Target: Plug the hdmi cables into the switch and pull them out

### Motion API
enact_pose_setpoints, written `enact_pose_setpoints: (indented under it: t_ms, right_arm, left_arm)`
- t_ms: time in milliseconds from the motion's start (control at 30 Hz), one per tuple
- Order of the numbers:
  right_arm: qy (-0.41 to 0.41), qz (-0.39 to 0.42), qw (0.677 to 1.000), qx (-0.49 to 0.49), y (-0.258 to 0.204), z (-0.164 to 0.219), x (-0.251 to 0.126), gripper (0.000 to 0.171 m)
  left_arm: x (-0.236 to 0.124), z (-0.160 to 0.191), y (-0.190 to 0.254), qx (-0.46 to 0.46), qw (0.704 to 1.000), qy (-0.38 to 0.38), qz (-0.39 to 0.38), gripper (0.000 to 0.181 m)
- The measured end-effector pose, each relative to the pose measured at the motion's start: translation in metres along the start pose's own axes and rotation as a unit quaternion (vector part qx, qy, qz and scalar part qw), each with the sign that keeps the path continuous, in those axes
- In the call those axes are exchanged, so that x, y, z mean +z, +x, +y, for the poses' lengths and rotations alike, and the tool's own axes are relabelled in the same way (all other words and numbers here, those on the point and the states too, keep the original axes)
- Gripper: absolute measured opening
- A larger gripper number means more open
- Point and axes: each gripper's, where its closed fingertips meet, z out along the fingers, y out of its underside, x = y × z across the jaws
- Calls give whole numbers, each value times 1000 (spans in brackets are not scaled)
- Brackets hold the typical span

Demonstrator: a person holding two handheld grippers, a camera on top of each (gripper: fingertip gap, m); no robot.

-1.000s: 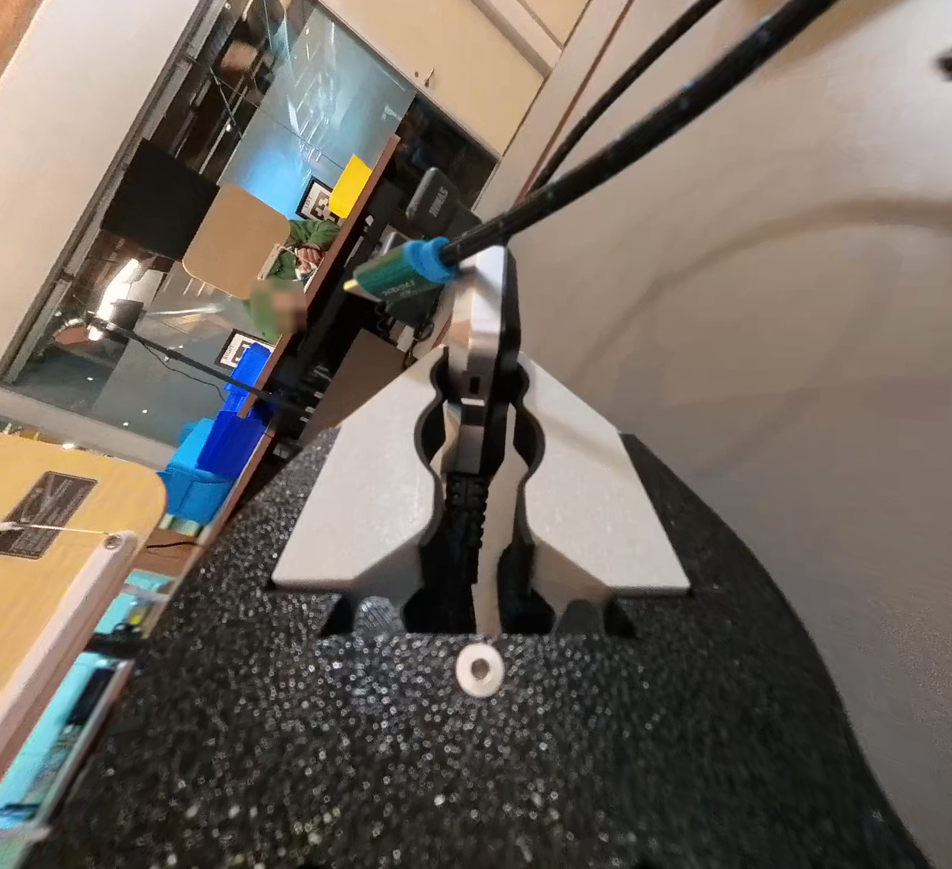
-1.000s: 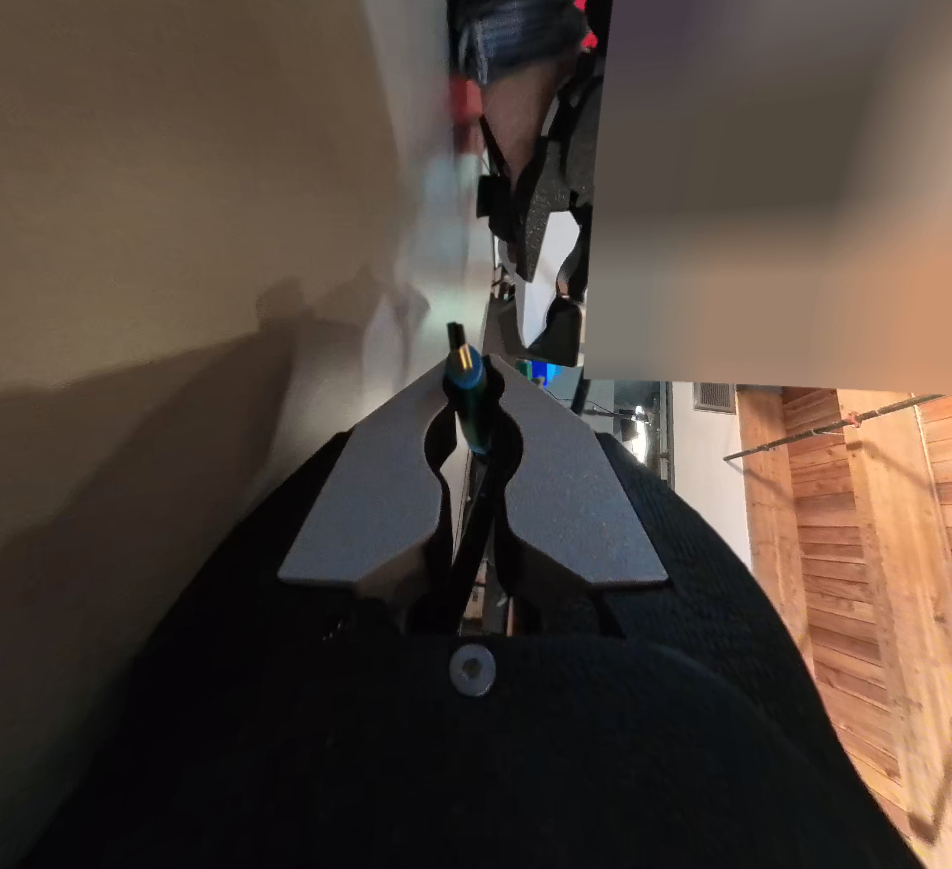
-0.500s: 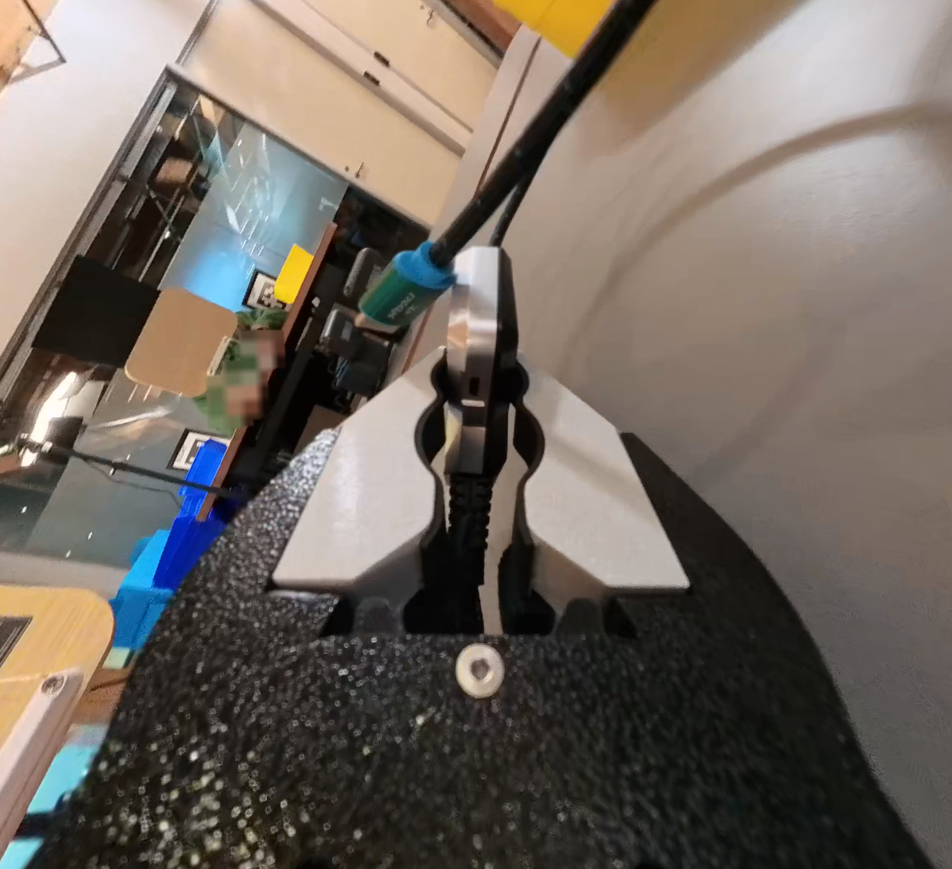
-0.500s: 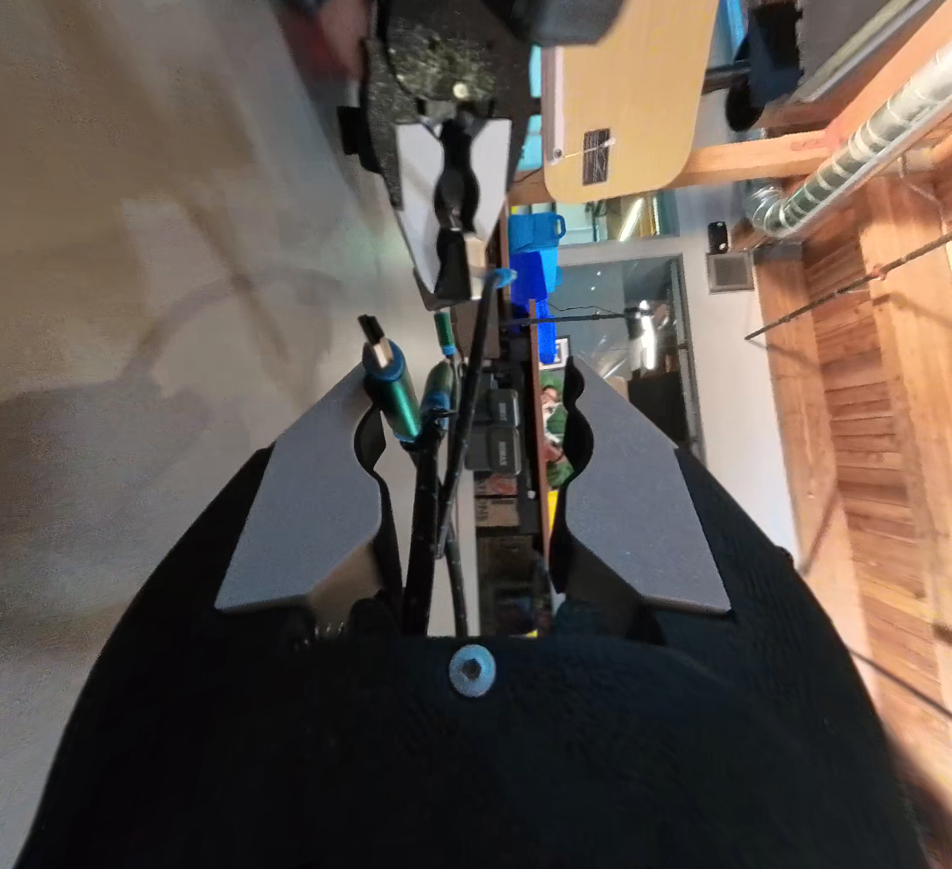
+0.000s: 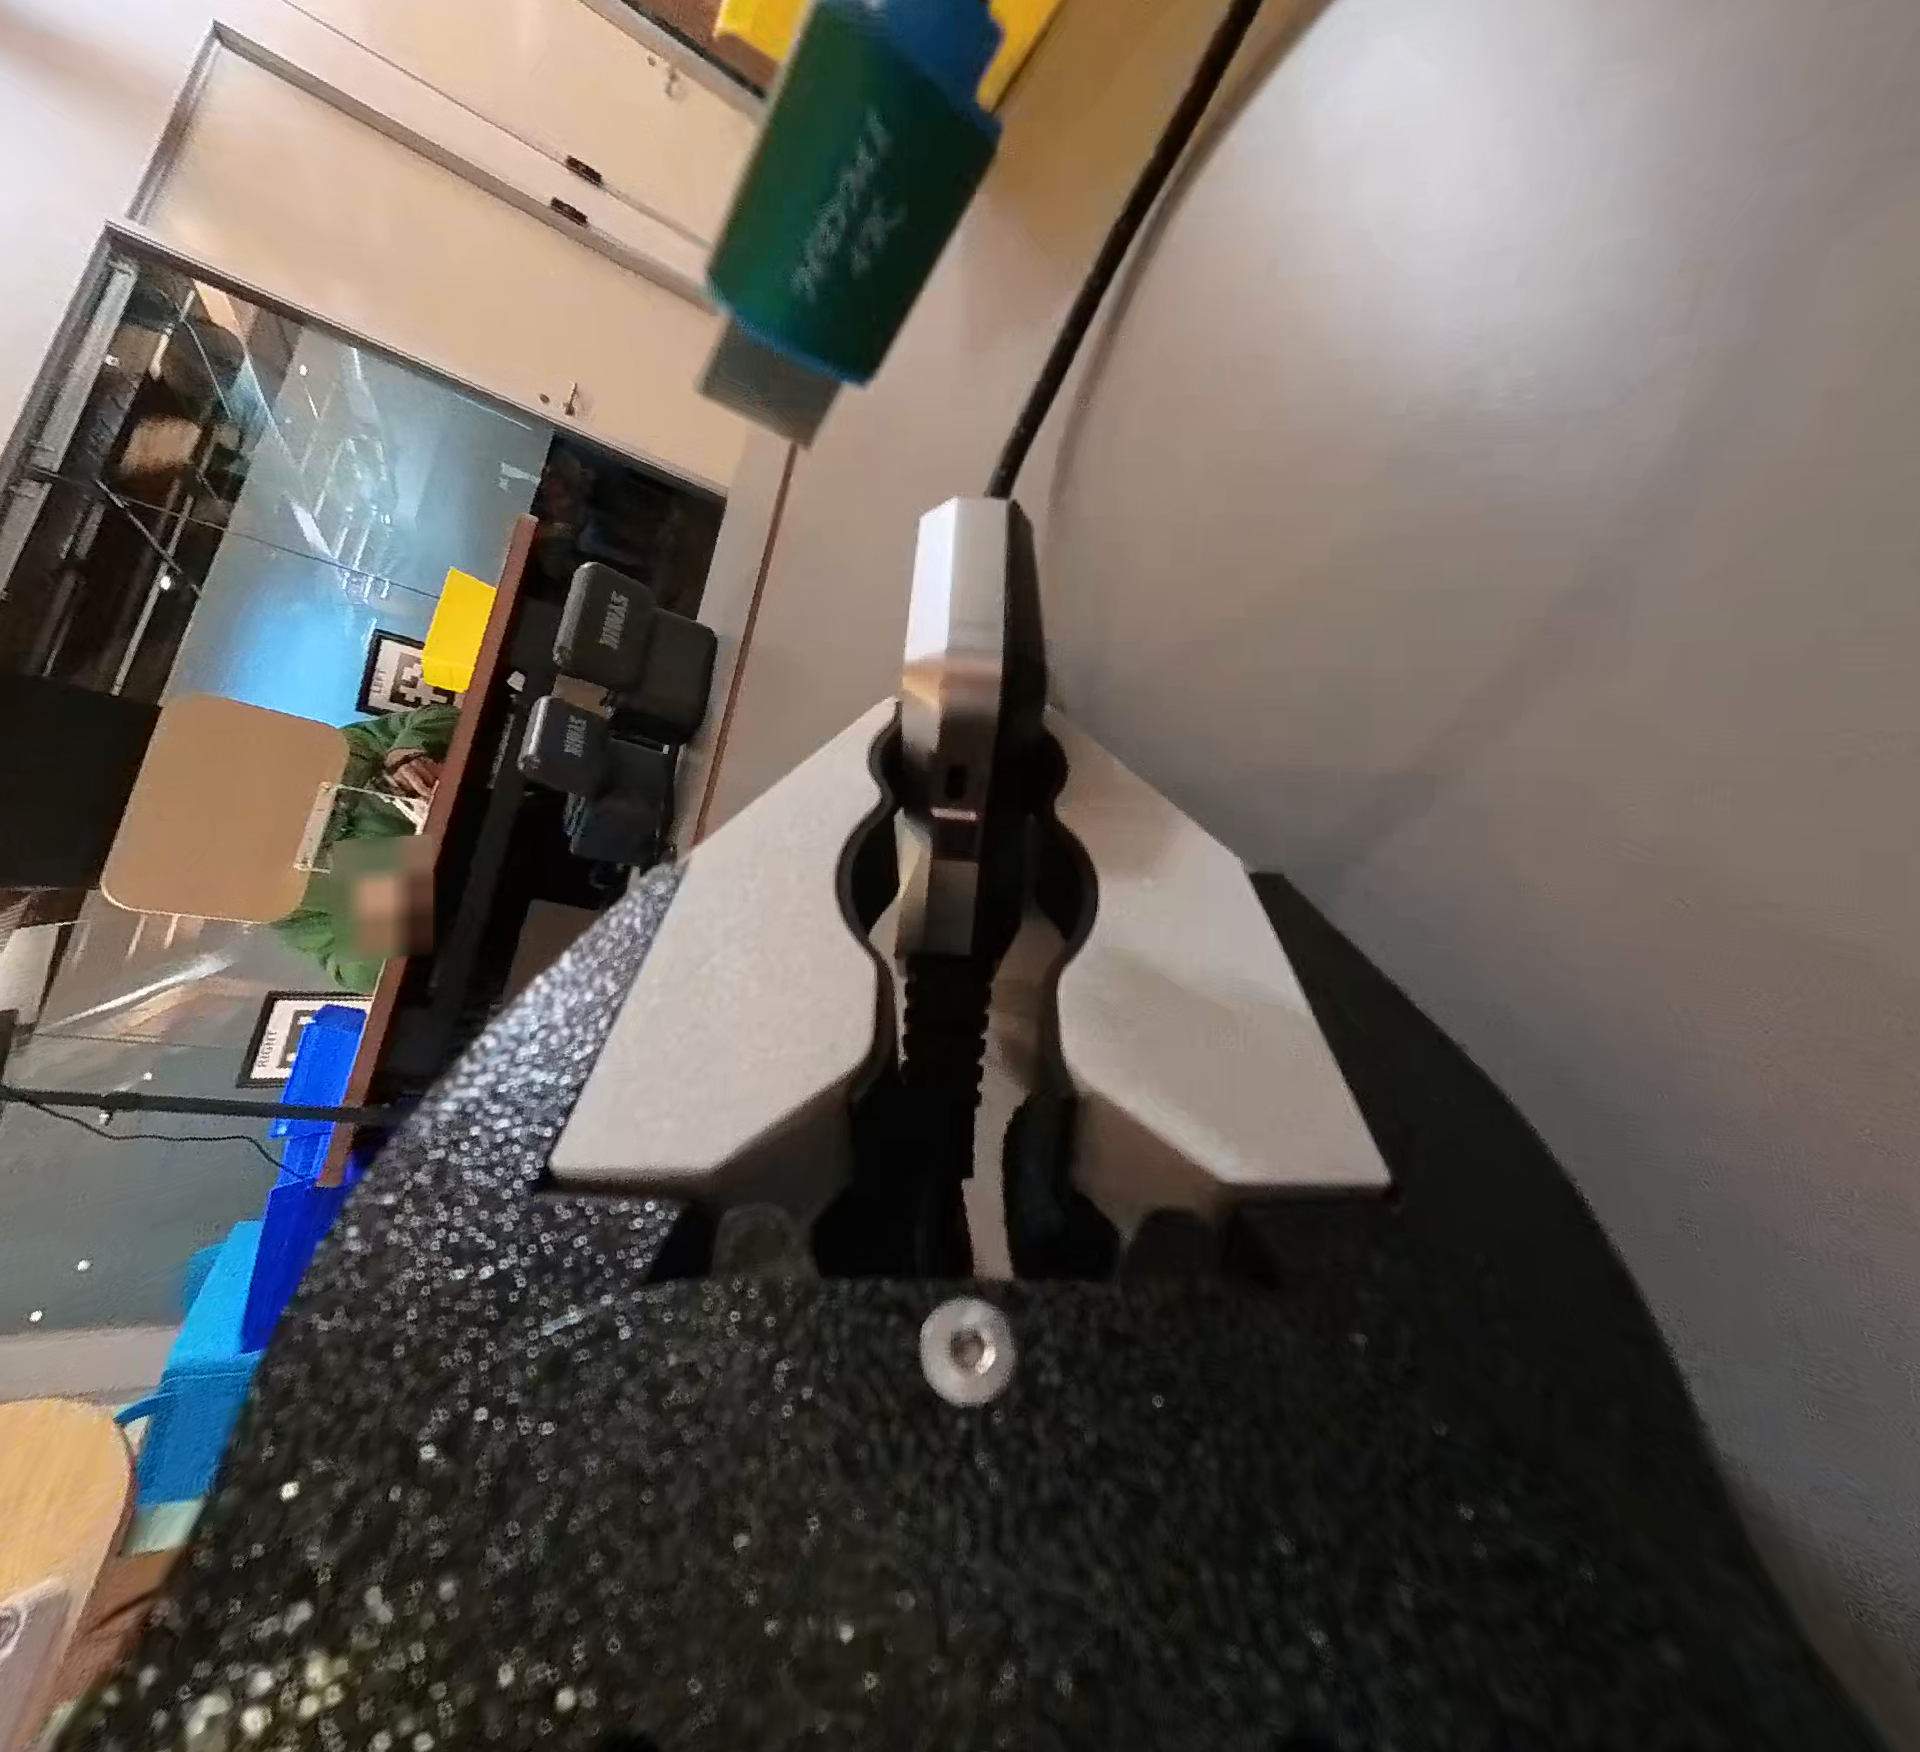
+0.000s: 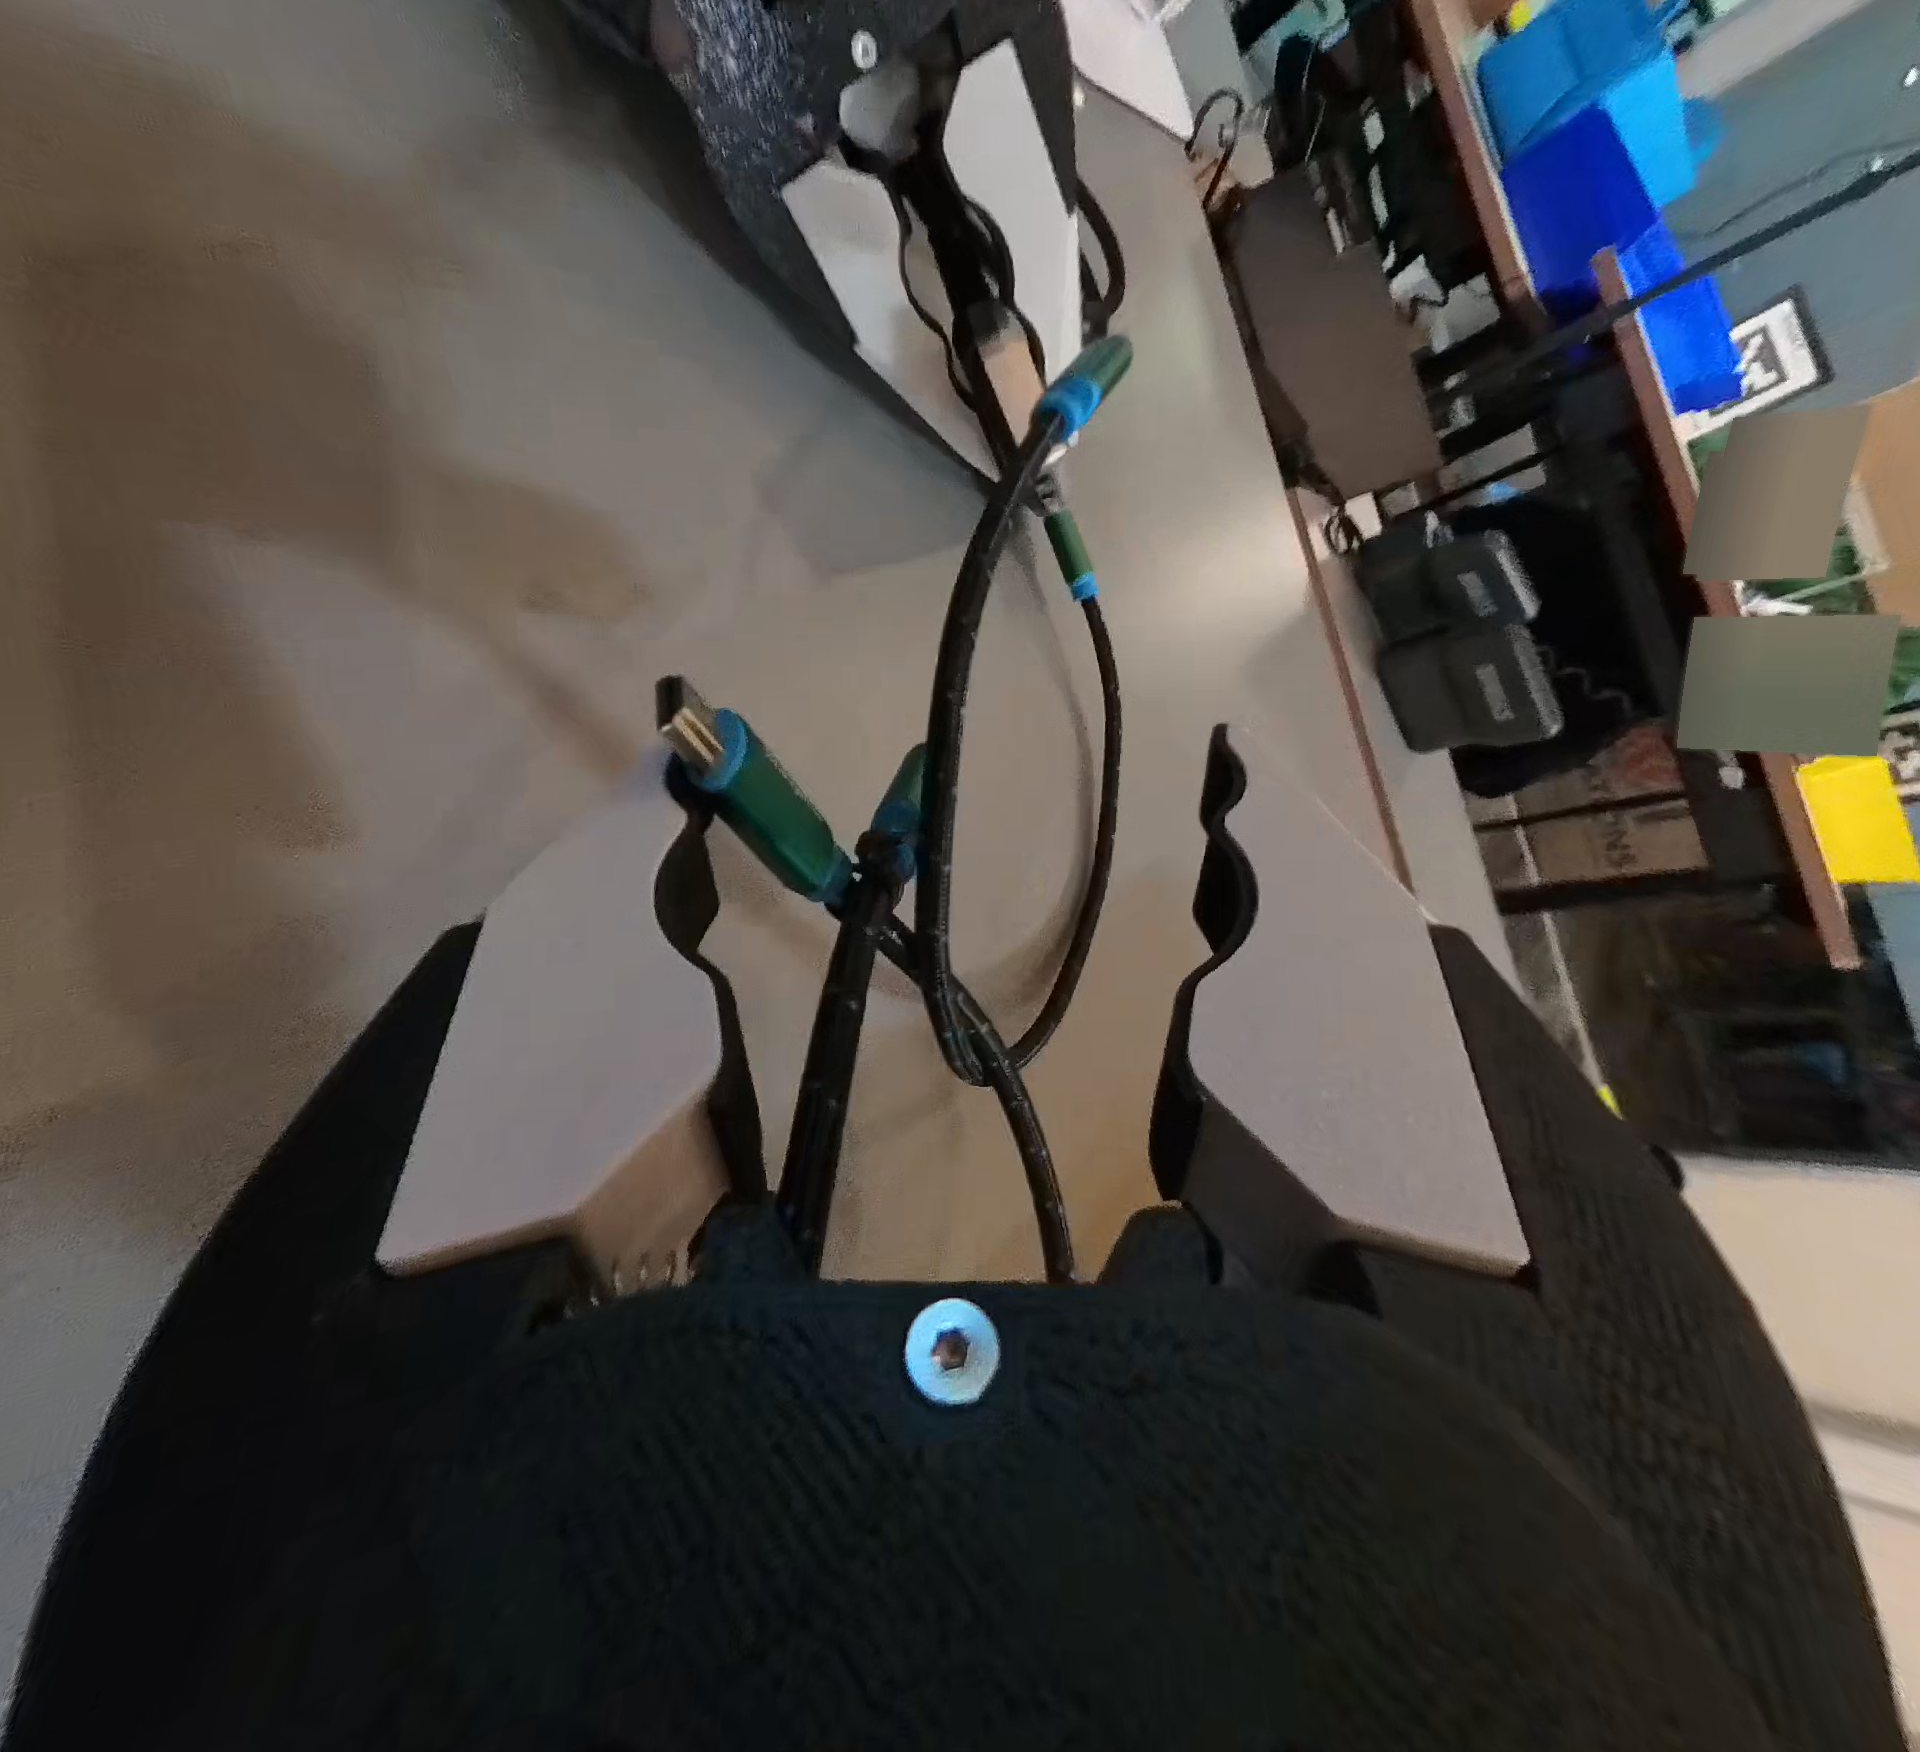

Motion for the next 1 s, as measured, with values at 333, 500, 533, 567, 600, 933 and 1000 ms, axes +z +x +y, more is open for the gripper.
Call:
enact_pose_setpoints:
  t_ms: [333,500,533,567,600,933,1000]
  right_arm:
    - [-61,-2,998,-13,-8,12,52,108]
    - [-98,-6,993,-58,4,9,72,99]
    - [-104,-4,992,-68,6,10,77,94]
    - [-117,5,989,-85,10,13,81,85]
    - [-133,20,985,-113,14,15,85,77]
    - [-187,61,949,-247,10,17,116,40]
    - [-189,83,944,-259,12,16,119,39]
  left_arm:
    - [-11,-24,14,46,996,72,25,19]
    - [-19,-38,19,47,992,106,41,18]
    - [-21,-38,19,48,992,106,40,18]
    - [-22,-39,20,49,992,109,43,18]
    - [-24,-40,22,51,991,113,50,18]
    - [-36,-59,17,41,989,136,41,18]
    - [-37,-58,17,35,989,136,46,18]
